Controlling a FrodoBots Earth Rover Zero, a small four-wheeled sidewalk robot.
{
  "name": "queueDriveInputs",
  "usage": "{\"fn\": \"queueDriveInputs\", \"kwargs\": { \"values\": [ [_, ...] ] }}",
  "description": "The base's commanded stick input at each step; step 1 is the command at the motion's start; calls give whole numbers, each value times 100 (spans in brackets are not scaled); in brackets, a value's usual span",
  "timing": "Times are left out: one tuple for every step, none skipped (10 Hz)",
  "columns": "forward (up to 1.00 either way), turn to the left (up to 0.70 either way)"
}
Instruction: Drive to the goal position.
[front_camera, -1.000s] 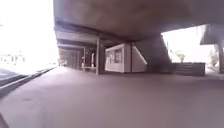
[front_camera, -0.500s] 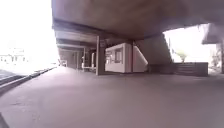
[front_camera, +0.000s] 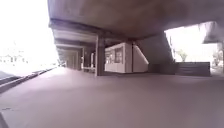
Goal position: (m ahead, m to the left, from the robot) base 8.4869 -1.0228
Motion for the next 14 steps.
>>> {"fn": "queueDriveInputs", "kwargs": {
  "values": [
    [50, 0],
    [50, 0],
    [50, 0],
    [50, 0],
    [50, 0],
    [50, 0],
    [50, 0],
    [50, 0],
    [50, 12],
    [50, 35],
    [50, 50],
    [50, 50],
    [50, 46],
    [50, 22]
  ]
}}
